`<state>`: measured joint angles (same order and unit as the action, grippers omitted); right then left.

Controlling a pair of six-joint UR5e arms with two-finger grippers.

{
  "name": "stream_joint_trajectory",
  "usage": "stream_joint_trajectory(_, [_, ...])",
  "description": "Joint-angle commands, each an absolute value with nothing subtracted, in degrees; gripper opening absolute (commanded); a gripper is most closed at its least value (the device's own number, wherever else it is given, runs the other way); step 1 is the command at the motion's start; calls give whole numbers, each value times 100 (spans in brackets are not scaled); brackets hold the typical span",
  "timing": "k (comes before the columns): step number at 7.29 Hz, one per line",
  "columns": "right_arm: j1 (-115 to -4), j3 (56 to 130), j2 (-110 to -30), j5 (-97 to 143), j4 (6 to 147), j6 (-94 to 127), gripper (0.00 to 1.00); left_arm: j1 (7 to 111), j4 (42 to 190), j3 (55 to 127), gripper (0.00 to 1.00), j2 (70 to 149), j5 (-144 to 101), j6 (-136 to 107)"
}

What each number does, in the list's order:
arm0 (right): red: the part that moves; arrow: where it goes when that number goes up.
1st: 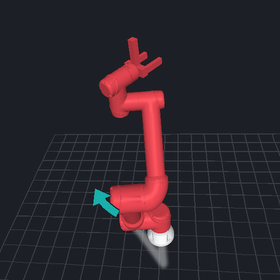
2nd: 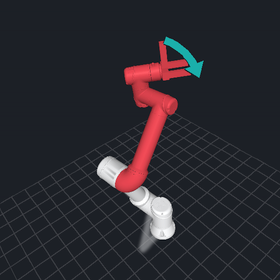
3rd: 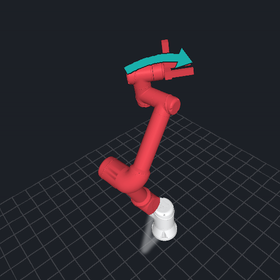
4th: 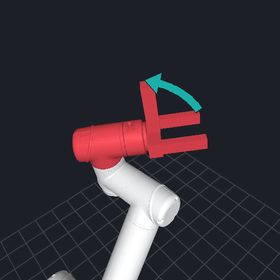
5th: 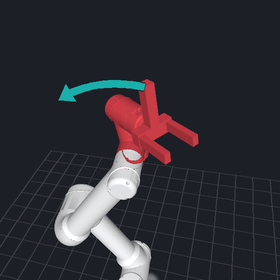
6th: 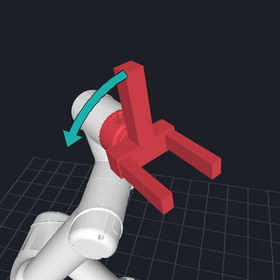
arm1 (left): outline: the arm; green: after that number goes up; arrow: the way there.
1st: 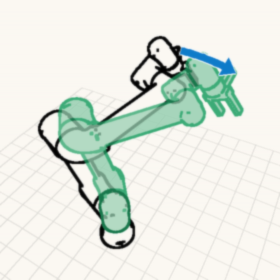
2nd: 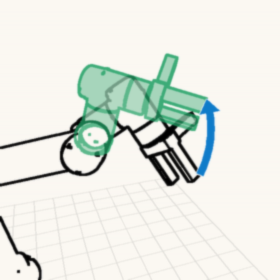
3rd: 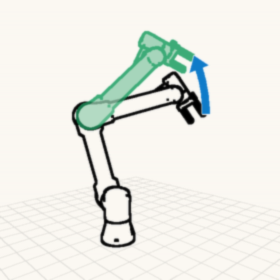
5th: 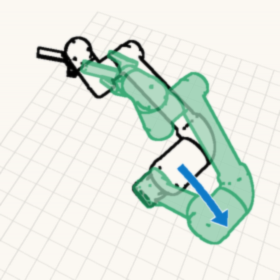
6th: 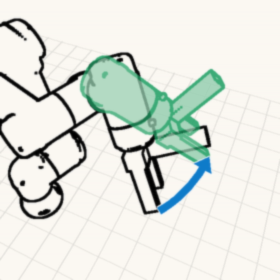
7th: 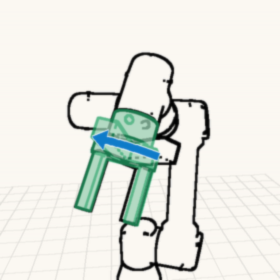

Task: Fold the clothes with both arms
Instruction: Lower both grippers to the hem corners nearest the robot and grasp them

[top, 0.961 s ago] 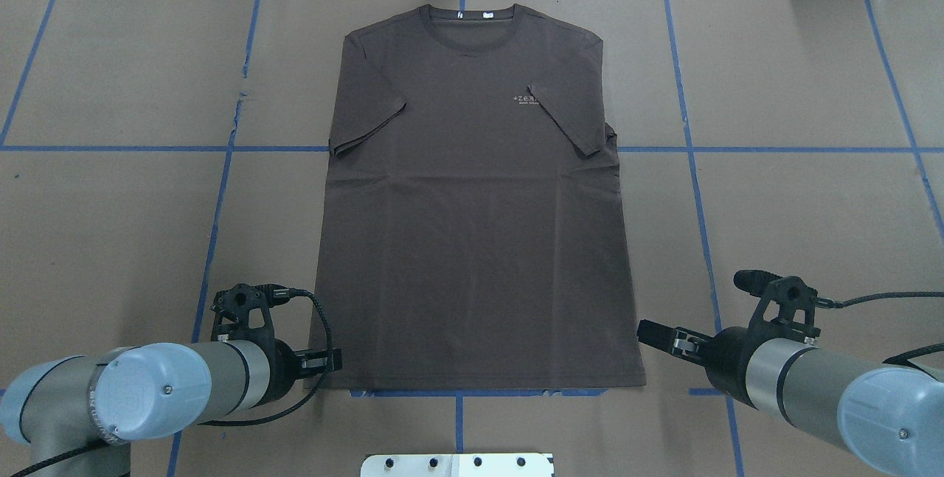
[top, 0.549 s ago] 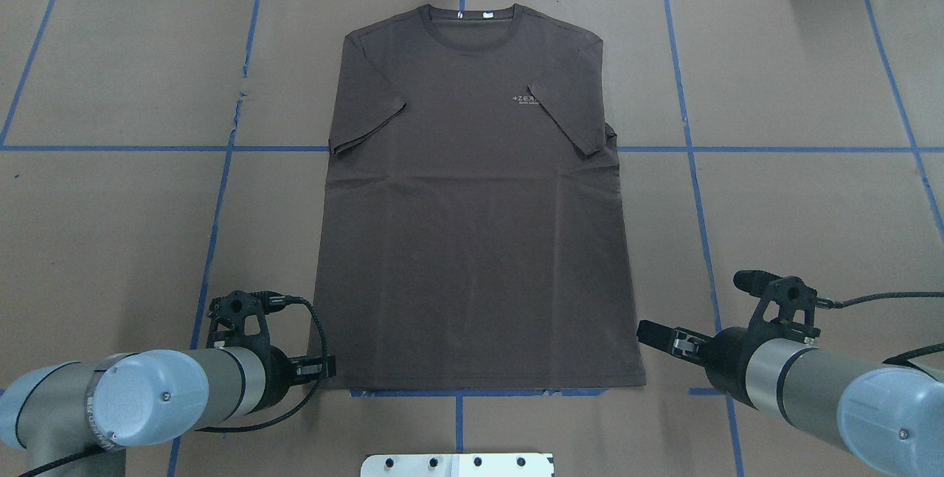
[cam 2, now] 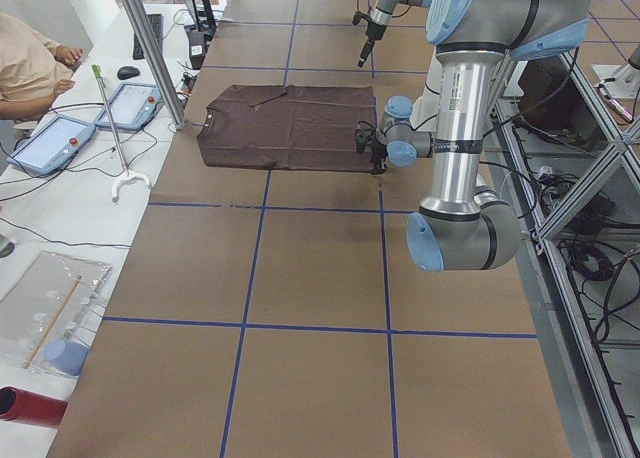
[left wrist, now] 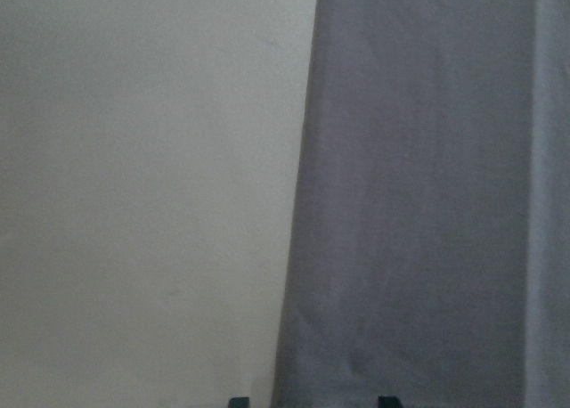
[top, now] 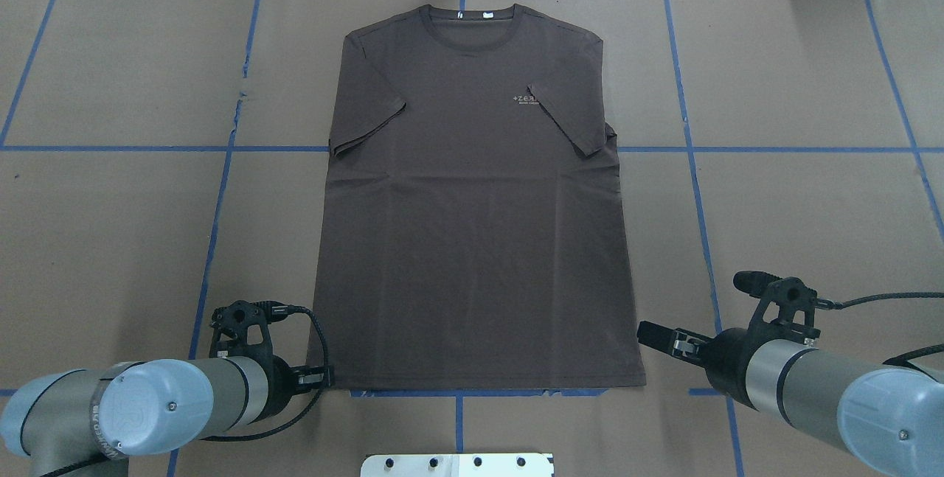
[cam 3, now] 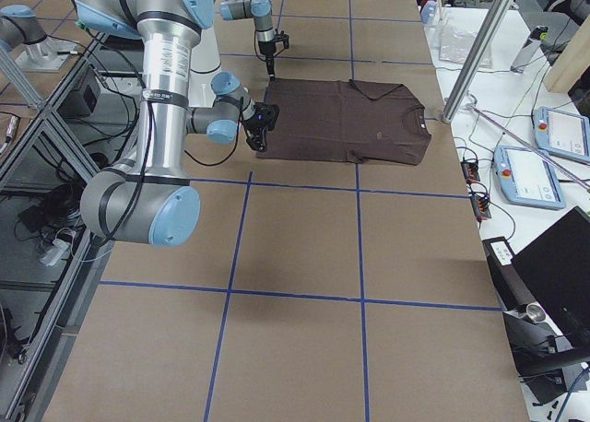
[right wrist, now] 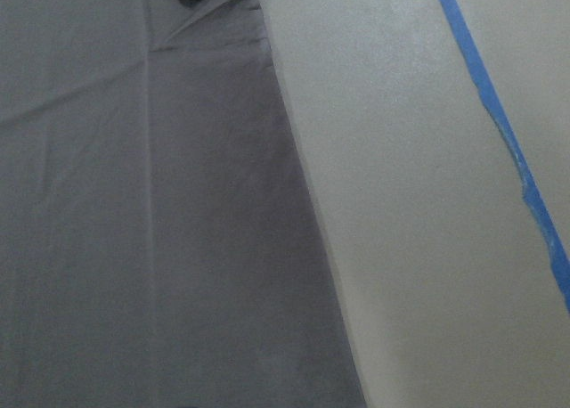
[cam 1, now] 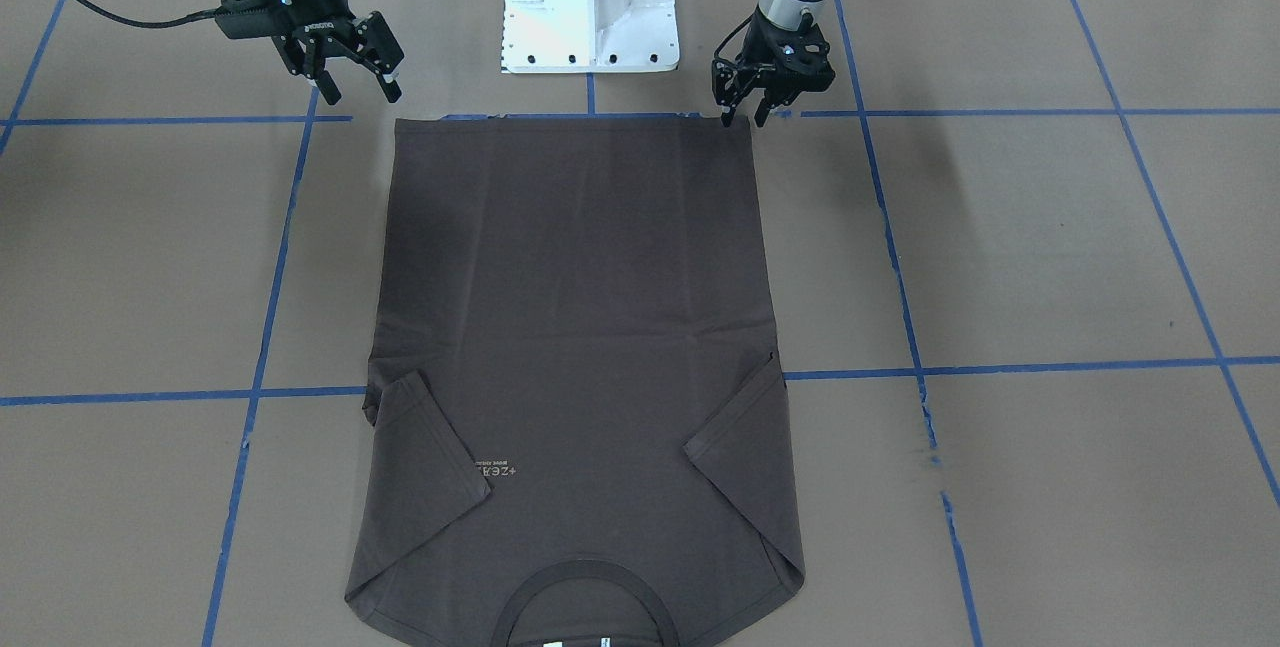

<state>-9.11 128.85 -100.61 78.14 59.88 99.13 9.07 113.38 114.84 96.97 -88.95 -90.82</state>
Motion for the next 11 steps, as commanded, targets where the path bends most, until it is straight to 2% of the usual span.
stream_joint_trajectory(1, [-905, 12885, -10063, 7813, 5994, 9905, 96, 879, 11338, 11479, 56, 9703, -8895, -9114])
stream_joint_trajectory(4, [-914, 12885, -10063, 7813, 5994, 9905, 96, 800, 11338, 11444, 55, 9729, -8895, -9123])
stream_joint_trajectory(5, [-905, 12885, -10063, 7813, 5994, 9905, 96, 791, 11338, 11443, 50, 9729, -8895, -9123])
stream_joint_trajectory(6, [-914, 12885, -10063, 7813, 5994, 9905, 96, 791, 11329, 11443, 38, 9738, -8903, -9123])
stream_joint_trajectory(8, [-905, 12885, -10063, 7813, 5994, 9905, 96, 782, 11338, 11443, 0, 9738, -8903, -9114])
stream_joint_trajectory(11, [-888, 12885, -10046, 7814, 6029, 9923, 94, 791, 11329, 11548, 0, 9756, -8903, -9105])
